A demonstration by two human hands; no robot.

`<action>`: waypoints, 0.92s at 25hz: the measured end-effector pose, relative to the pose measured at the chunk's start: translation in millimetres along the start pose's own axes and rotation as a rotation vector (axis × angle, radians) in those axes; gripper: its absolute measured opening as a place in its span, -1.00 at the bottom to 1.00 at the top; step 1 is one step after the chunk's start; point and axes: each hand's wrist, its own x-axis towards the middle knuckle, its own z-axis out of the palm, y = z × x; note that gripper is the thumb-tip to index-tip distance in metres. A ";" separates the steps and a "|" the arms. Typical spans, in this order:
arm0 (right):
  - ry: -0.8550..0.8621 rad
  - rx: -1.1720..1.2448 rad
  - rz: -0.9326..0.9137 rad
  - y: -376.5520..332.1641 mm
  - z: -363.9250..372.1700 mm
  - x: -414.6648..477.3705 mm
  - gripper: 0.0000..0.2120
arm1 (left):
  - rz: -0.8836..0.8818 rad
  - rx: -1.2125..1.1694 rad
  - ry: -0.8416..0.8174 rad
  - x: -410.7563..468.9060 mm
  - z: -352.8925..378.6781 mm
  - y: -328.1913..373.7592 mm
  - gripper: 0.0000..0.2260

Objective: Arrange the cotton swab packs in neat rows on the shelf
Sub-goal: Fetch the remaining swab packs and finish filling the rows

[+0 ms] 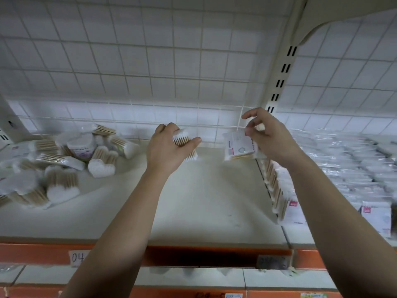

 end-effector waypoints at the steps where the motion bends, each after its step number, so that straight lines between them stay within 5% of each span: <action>1: 0.014 -0.029 -0.006 2.1 -11.4 4.8 -0.81 | 0.005 -0.012 -0.008 -0.1 4.6 3.0 -0.64; 4: -0.002 -0.137 0.009 9.3 -37.7 19.3 -0.73 | 0.014 -0.104 -0.059 -1.1 15.7 9.8 -0.80; 11: -0.385 -0.383 -0.118 20.0 -47.9 30.9 -0.52 | -0.014 -0.136 -0.075 -8.4 27.5 23.6 -0.79; 17: -0.400 -0.509 -0.280 36.2 -30.4 50.5 -0.62 | -0.096 -0.284 -0.175 -18.1 29.7 27.7 -0.56; 23: -0.421 -0.688 -0.391 48.9 -3.1 75.9 -0.64 | -0.107 -0.212 -0.112 -18.2 29.4 24.0 -0.74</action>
